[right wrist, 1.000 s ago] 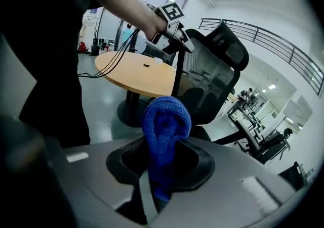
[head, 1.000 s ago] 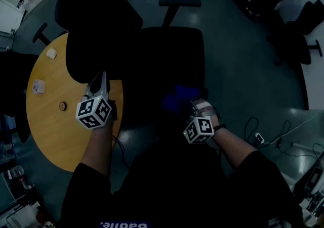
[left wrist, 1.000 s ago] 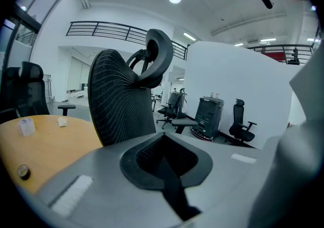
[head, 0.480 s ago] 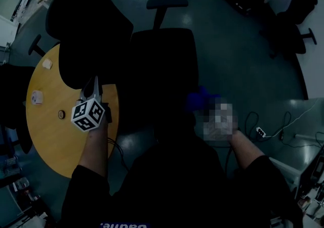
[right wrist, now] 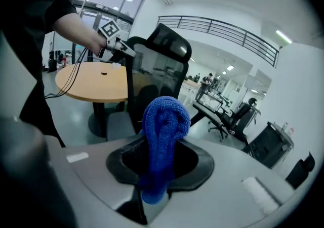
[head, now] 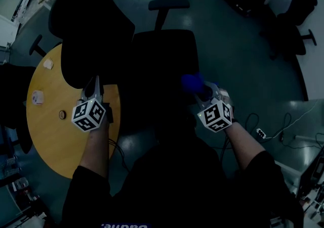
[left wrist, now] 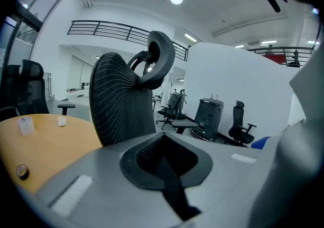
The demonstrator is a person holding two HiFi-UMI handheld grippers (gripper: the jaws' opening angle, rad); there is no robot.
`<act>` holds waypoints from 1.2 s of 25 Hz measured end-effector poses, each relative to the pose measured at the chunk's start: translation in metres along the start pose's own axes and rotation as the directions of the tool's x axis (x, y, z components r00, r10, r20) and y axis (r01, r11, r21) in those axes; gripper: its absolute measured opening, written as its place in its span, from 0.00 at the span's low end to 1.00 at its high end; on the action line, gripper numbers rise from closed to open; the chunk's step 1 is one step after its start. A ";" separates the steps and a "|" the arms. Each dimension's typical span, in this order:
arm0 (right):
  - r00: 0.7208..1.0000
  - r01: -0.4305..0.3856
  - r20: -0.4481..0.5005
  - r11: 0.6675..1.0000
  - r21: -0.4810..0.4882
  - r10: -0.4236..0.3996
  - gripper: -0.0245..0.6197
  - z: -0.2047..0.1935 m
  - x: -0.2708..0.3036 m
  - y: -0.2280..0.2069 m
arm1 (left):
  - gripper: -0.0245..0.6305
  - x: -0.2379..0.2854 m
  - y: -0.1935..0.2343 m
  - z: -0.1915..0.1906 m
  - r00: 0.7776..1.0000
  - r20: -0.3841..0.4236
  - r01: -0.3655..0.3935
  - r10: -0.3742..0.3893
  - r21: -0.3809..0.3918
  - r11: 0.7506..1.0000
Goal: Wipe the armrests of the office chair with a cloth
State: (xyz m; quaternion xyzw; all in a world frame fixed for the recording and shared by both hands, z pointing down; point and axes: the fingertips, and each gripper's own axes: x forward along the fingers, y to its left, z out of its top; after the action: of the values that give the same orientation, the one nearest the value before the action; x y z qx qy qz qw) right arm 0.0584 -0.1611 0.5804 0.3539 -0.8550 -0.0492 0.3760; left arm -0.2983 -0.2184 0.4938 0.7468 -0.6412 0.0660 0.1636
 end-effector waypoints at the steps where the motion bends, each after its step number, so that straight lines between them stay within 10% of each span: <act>1: 1.000 -0.020 0.022 0.999 -0.028 0.020 0.19 0.020 0.014 0.004 | 0.06 0.000 0.000 0.000 1.000 0.001 0.001 -0.001 -0.001 1.000; 7: 0.980 -0.200 -0.033 0.950 -0.240 0.198 0.19 0.075 0.112 0.058 | 0.06 0.000 0.002 0.003 1.000 0.012 0.000 0.001 -0.020 1.000; 16: 0.930 -0.367 -0.182 0.828 -0.424 0.319 0.19 0.022 0.115 0.086 | 0.06 -0.002 0.017 0.007 0.999 0.027 -0.020 0.020 -0.033 0.999; 30: 0.960 -0.215 -0.228 0.947 -0.238 0.161 0.19 -0.078 0.013 0.032 | 0.06 0.002 0.027 -0.005 0.998 -0.022 -0.058 0.058 0.003 0.998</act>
State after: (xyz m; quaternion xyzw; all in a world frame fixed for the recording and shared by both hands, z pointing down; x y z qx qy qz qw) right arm 0.0867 -0.1312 0.6554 0.2212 -0.8275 -0.0880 0.5086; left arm -0.3243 -0.2216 0.5037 0.7274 -0.6605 0.0798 0.1679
